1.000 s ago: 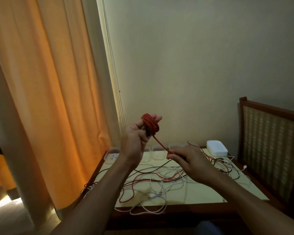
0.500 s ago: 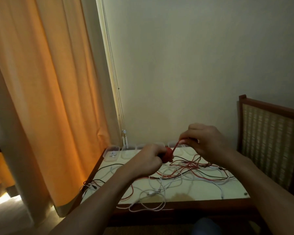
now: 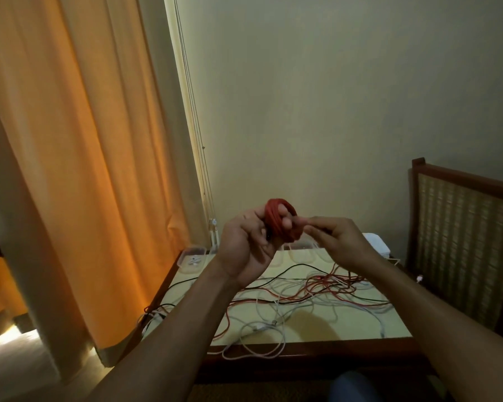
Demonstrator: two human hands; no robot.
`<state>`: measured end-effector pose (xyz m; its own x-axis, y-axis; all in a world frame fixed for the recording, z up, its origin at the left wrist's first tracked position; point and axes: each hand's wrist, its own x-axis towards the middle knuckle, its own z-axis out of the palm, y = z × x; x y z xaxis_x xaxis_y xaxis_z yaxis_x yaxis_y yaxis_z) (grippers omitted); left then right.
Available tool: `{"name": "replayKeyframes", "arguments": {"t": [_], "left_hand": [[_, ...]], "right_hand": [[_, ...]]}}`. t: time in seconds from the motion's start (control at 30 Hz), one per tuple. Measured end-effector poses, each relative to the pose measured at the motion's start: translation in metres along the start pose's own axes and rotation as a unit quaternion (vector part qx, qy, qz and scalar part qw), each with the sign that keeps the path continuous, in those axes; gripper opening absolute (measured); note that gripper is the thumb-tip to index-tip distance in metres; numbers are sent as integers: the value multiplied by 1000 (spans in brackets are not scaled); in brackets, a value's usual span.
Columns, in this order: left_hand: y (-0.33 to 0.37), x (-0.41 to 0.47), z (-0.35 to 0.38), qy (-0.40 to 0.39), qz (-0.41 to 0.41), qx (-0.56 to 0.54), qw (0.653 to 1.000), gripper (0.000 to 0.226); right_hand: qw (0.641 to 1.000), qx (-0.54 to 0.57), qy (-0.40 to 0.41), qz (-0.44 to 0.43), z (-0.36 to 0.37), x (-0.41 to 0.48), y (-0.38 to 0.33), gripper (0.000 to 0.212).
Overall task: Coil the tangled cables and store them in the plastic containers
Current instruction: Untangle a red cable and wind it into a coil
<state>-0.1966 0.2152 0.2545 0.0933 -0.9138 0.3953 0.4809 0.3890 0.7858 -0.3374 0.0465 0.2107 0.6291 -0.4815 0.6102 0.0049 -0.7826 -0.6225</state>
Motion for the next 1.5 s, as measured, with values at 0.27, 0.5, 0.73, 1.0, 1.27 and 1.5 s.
{"name": "replayKeyframes", "arguments": {"t": [0.27,0.5,0.73,1.0,1.27,1.5], "left_hand": [[-18,36,-45,140,97,196,966,59],[-27,56,-84,54,-43,734,676,47],[-46,62,-89,-46,-139,527,837,38],[-27,83,-66,-63,12,46,997,59],[-17,91,-85,127,103,301,940,64],[-27,75,-92,118,61,517,845,63]], "right_hand": [[992,-86,-89,-29,32,-23,13,16],[977,-170,-83,-97,-5,8,26,18],[981,-165,-10,-105,-47,78,37,25],[996,-66,-42,-33,7,76,68,30],[995,-78,-29,-45,34,35,62,16],[976,-180,55,-113,3,25,23,25]]}}
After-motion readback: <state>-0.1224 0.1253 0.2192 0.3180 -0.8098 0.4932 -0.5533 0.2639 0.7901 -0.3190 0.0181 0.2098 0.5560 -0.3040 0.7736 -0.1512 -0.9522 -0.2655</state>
